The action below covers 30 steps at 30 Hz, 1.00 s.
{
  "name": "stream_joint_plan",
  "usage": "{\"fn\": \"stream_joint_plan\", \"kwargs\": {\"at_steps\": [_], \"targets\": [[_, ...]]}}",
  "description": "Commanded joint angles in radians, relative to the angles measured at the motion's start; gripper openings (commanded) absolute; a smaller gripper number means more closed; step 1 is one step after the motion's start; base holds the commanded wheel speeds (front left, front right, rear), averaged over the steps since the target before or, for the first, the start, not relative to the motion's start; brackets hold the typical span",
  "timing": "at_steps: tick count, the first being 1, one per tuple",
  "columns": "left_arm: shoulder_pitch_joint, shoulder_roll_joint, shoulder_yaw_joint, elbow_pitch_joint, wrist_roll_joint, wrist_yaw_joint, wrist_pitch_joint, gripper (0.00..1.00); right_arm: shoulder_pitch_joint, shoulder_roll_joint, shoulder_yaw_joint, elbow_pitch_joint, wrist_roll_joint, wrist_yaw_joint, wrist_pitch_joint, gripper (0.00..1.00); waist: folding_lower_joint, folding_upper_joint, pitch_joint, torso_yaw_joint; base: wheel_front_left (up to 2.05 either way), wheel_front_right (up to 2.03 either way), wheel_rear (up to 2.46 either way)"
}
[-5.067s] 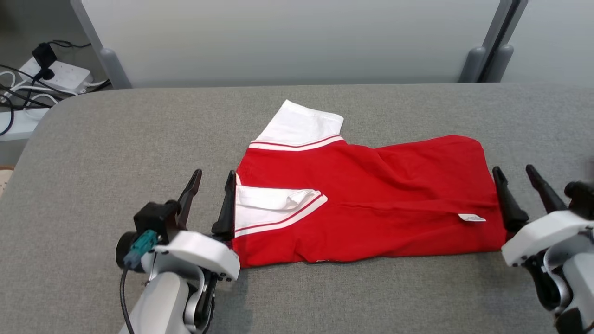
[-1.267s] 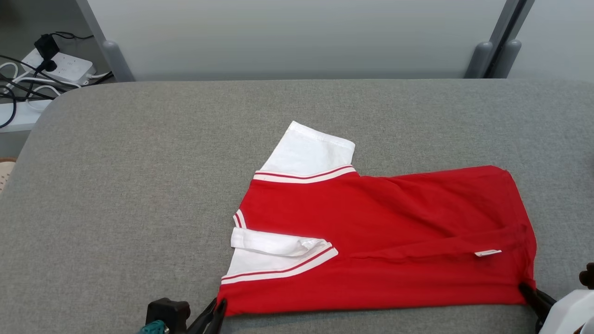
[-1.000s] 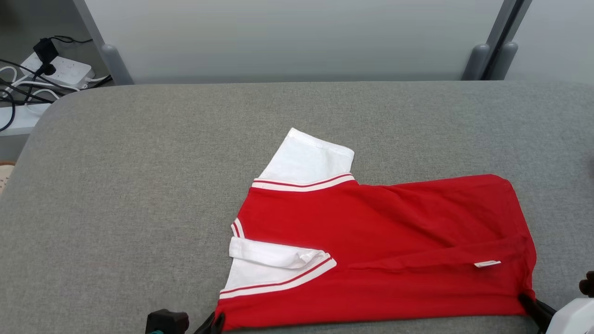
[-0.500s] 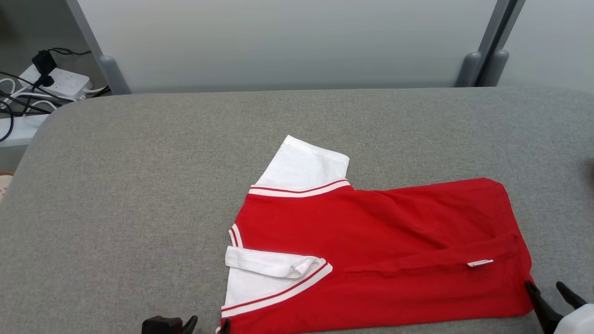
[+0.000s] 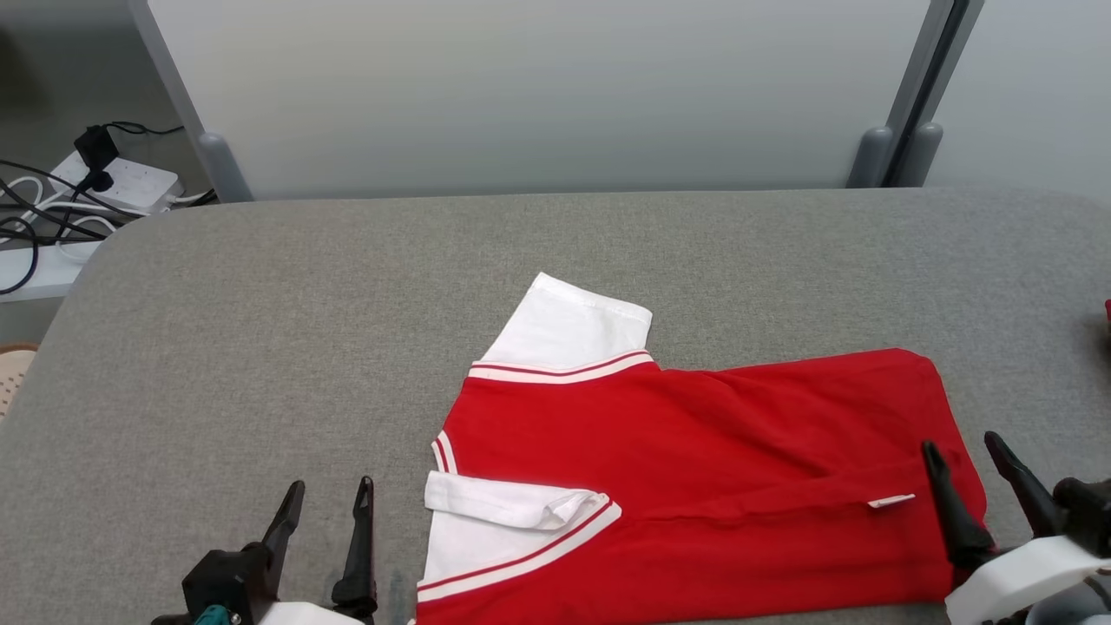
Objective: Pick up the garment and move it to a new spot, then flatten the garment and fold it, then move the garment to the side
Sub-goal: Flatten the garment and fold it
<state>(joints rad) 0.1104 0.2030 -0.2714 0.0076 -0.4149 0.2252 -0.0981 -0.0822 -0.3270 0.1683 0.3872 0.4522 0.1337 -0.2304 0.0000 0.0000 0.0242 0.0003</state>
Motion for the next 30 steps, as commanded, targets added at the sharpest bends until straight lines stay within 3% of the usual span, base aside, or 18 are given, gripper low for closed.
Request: {"fn": "stream_joint_plan", "kwargs": {"at_steps": [1,13,30], "targets": [[-0.066,0.001,0.041,-0.023,0.003,0.008,-0.029,1.00,-0.024,-0.011,0.009,-0.038,-0.034,-0.003,-0.020,1.00,0.0000,0.0000,-0.007,-0.004,0.00,0.00,0.00],[-0.122,-0.048,0.010,0.088,-0.003,-0.030,-0.118,1.00,-0.022,0.108,-0.035,-0.102,-0.117,-0.003,-0.031,1.00,0.0000,0.0000,-0.044,-0.031,0.00,0.00,0.00],[-0.118,-0.050,0.001,0.139,-0.016,-0.038,-0.134,1.00,0.031,0.100,-0.029,-0.124,-0.085,-0.003,-0.031,1.00,0.0000,0.0000,-0.049,-0.047,0.00,0.00,0.00]]}}
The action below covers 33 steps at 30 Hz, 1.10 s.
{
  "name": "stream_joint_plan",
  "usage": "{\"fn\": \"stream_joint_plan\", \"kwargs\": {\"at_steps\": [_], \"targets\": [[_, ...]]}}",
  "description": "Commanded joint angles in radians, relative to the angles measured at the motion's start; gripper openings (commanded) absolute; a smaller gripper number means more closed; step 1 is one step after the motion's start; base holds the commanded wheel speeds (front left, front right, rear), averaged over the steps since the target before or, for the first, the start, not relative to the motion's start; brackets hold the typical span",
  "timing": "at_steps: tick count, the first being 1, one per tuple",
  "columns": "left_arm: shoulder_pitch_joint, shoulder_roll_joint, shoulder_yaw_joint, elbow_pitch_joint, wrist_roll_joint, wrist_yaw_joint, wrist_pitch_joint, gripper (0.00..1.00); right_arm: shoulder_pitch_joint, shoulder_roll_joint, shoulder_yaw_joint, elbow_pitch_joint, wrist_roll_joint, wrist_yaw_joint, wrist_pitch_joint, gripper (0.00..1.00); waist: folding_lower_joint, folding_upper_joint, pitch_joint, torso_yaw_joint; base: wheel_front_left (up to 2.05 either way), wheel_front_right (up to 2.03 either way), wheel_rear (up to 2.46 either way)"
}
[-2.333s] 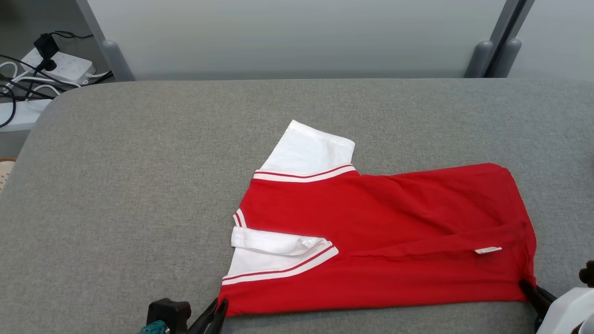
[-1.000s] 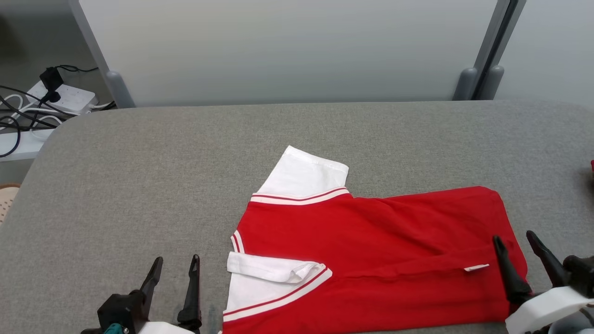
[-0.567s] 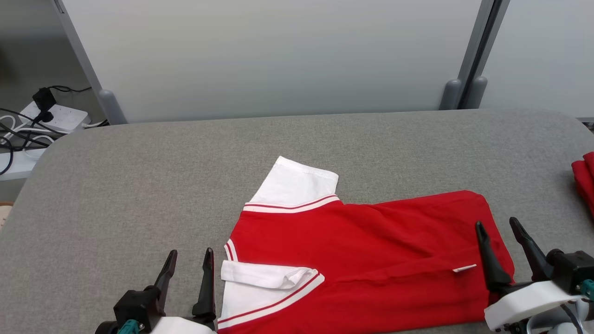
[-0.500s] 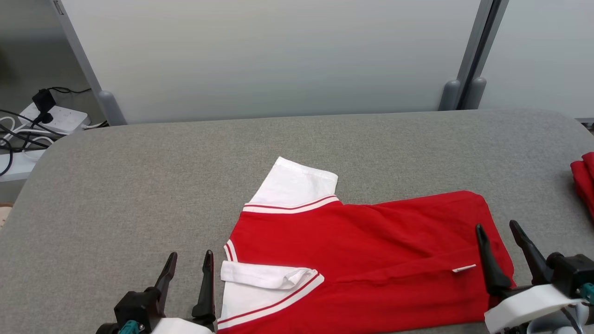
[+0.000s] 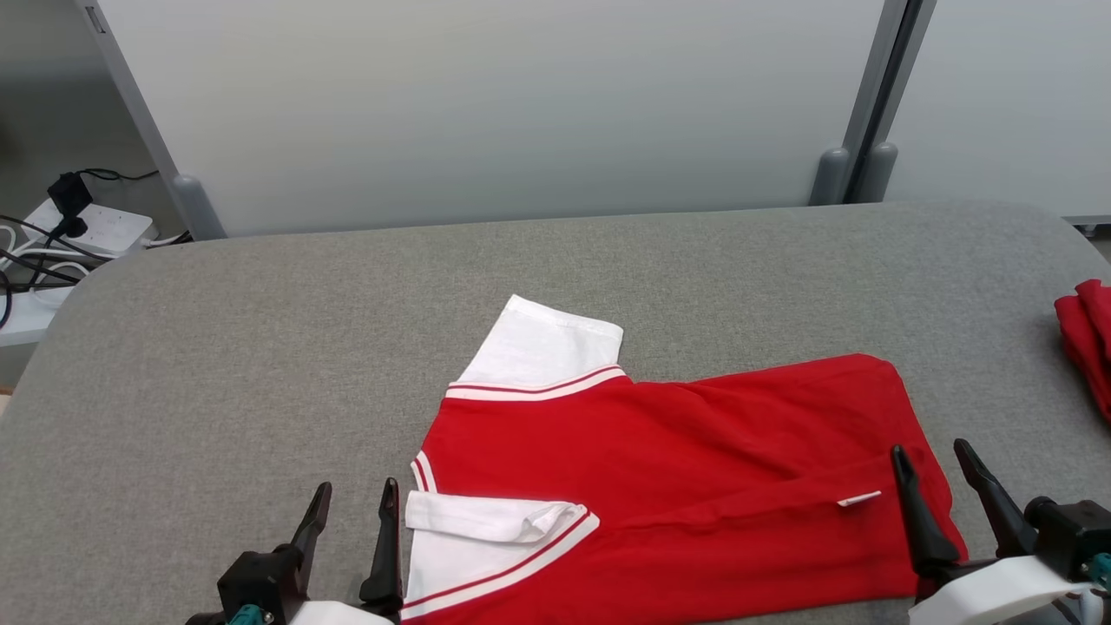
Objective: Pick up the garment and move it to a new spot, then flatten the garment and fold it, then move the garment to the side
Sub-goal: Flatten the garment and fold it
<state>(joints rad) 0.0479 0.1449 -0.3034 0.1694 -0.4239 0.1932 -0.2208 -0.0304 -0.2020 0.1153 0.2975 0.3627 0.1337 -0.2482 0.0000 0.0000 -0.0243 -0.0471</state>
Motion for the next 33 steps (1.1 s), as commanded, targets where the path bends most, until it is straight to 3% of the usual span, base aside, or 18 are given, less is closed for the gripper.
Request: {"fn": "stream_joint_plan", "kwargs": {"at_steps": [1,12,15,23,33], "targets": [[-0.056,0.008,0.033,-0.022,-0.007,-0.005,-0.012,1.00,-0.022,-0.027,0.023,-0.035,0.006,-0.003,-0.013,1.00,0.0000,0.0000,0.001,0.000,0.00,0.00,0.00],[-0.179,0.006,0.005,0.000,-0.006,-0.031,0.035,1.00,-0.040,-0.038,0.017,-0.048,0.027,-0.003,-0.014,1.00,0.0000,0.0000,0.045,0.004,0.00,0.00,0.00],[-0.403,-0.004,-0.021,0.101,-0.010,-0.072,0.132,1.00,-0.083,-0.054,0.037,-0.075,0.043,-0.003,-0.014,1.00,0.0000,0.0000,0.138,-0.025,0.00,0.00,0.00],[-0.642,-0.020,-0.057,0.295,-0.009,-0.127,0.218,1.00,-0.126,-0.072,0.049,-0.107,0.055,-0.003,-0.014,1.00,0.0000,0.0000,0.244,-0.073,0.00,0.00,0.00],[-0.945,-0.040,-0.083,0.624,-0.003,-0.151,0.337,1.00,-0.192,-0.072,0.050,-0.133,0.056,-0.003,-0.014,1.00,0.0000,0.0000,0.381,-0.123,0.00,0.00,0.00]]}}
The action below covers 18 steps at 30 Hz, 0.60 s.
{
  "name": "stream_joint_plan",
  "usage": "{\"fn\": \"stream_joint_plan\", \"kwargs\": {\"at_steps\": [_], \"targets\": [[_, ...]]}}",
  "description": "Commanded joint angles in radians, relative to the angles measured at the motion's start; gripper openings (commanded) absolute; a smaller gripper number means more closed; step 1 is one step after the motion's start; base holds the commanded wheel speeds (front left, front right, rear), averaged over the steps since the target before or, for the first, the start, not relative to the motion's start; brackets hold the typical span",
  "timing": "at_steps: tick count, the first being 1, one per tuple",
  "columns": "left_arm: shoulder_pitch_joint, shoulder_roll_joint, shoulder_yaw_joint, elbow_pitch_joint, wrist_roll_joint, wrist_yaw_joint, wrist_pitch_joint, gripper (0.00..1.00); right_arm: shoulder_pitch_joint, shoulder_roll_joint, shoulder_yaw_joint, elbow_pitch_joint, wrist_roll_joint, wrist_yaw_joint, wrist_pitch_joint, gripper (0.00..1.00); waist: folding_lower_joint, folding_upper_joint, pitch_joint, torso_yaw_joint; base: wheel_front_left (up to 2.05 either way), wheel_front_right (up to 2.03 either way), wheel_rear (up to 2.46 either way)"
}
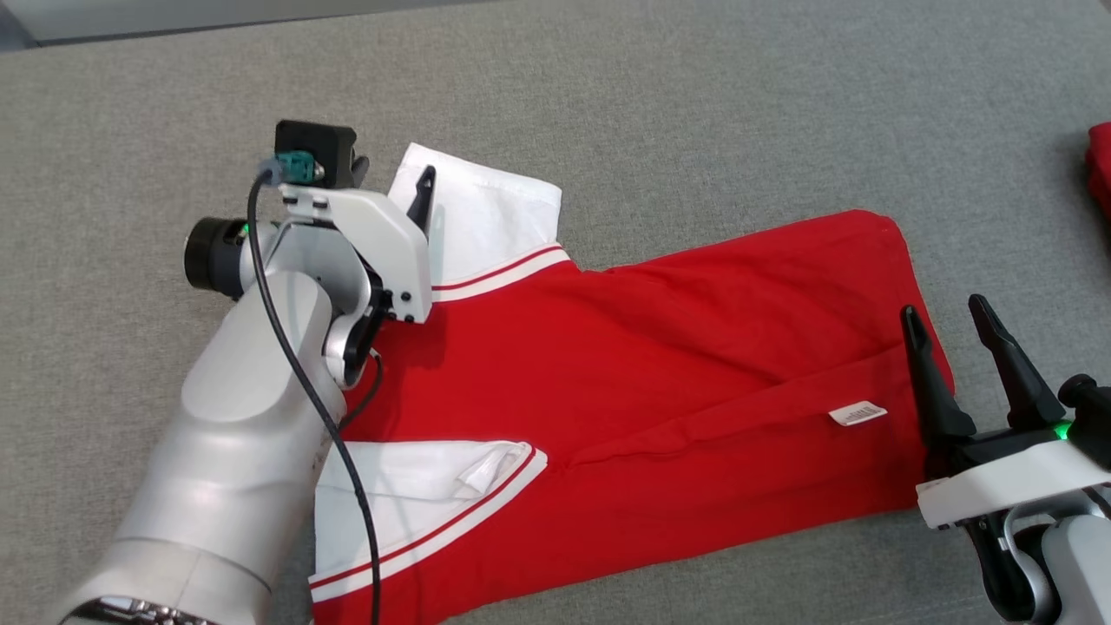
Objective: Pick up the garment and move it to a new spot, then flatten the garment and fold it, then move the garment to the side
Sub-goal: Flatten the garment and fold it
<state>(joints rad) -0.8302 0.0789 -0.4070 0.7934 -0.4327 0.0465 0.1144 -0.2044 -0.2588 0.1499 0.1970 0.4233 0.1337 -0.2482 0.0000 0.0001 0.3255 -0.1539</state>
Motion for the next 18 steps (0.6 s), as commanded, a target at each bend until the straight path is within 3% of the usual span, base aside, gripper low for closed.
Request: {"fn": "stream_joint_plan", "kwargs": {"at_steps": [1,18], "targets": [[-0.115,0.027,0.011,0.043,0.017,-0.005,0.009,1.00,-0.024,-0.013,0.017,-0.033,-0.006,-0.003,-0.014,1.00,0.0000,-0.0001,0.049,-0.023,0.00,0.00,0.00],[-0.339,0.029,-0.060,0.336,0.077,-0.023,0.039,1.00,-0.079,-0.007,0.042,-0.038,0.000,-0.003,-0.014,1.00,0.0000,-0.0001,0.126,-0.065,0.00,0.00,0.00]]}}
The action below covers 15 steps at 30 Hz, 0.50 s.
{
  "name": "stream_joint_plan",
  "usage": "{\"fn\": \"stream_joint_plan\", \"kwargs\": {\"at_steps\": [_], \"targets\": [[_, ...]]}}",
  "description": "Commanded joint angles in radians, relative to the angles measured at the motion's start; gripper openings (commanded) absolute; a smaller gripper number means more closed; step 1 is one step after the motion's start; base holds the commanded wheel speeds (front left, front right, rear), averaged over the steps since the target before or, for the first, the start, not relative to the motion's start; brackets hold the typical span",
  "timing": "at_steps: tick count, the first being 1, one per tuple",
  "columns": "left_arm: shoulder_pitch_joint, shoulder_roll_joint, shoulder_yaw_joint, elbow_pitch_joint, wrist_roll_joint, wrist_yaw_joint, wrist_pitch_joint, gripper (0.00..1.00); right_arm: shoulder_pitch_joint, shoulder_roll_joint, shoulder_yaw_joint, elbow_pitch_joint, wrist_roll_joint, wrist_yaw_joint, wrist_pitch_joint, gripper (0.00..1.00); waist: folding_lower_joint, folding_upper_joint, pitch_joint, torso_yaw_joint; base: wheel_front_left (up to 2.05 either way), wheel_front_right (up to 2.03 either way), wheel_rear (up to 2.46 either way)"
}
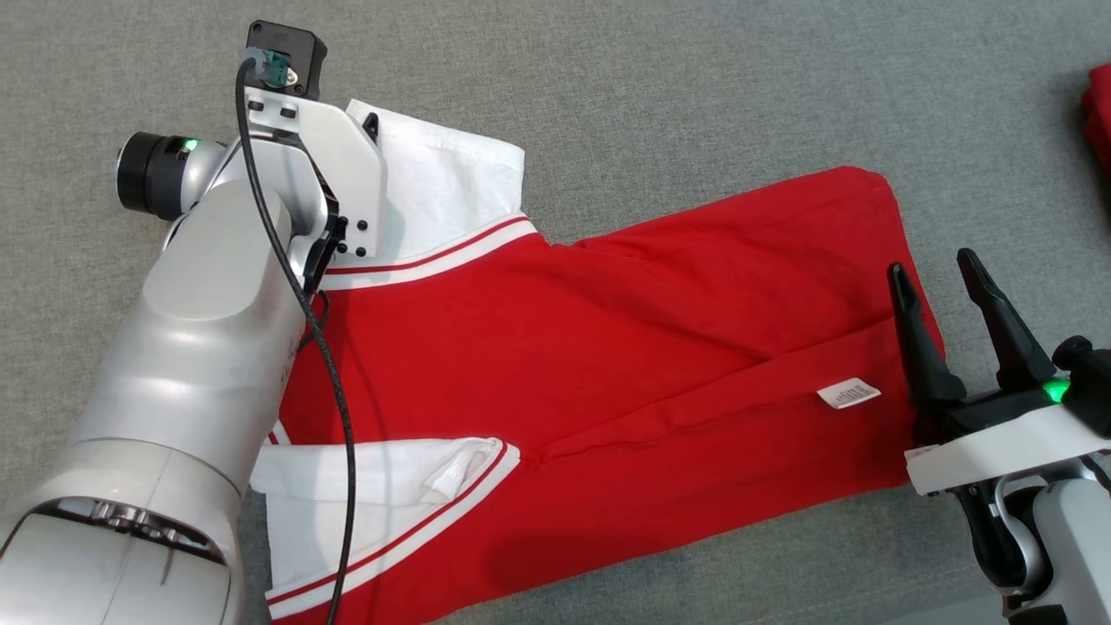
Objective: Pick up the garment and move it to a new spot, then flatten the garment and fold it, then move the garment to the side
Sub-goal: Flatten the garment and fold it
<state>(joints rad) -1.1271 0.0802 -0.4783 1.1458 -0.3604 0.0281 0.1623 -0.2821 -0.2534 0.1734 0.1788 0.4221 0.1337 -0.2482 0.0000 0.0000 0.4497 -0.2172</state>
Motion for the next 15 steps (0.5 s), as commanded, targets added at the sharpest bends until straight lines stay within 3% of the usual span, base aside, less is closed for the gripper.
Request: {"fn": "stream_joint_plan", "kwargs": {"at_steps": [1,4,5,7,8,15], "targets": [[-0.048,0.026,0.011,-0.006,0.003,-0.007,-0.013,1.00,-0.002,-0.013,0.019,-0.019,0.001,-0.003,-0.014,1.00,0.0000,0.0000,0.004,-0.002,0.00,0.00,0.00],[-0.065,0.018,0.005,0.034,-0.003,-0.023,-0.018,1.00,-0.005,-0.013,0.018,-0.017,0.003,-0.003,-0.014,1.00,0.0000,0.0000,0.010,-0.003,0.00,0.00,0.00],[-0.069,0.012,0.003,0.049,-0.009,-0.034,-0.022,0.79,-0.006,-0.013,0.015,-0.018,0.003,-0.003,-0.014,1.00,0.0000,0.0000,0.012,-0.002,0.00,0.00,0.00],[-0.072,0.004,-0.002,0.060,-0.014,-0.047,-0.024,0.14,-0.006,-0.014,0.012,-0.018,0.003,-0.003,-0.014,1.00,0.0000,0.0000,0.014,0.001,0.00,0.00,0.00],[-0.074,0.000,-0.005,0.064,-0.016,-0.055,-0.024,0.00,-0.007,-0.014,0.010,-0.018,0.003,-0.003,-0.014,1.00,0.0000,0.0000,0.014,0.002,0.00,0.00,0.00],[-0.085,-0.020,-0.023,0.069,-0.037,-0.100,-0.039,0.00,-0.011,-0.012,-0.001,-0.021,0.000,-0.003,-0.014,1.00,0.0000,0.0000,0.020,0.014,0.00,0.00,0.00]]}}
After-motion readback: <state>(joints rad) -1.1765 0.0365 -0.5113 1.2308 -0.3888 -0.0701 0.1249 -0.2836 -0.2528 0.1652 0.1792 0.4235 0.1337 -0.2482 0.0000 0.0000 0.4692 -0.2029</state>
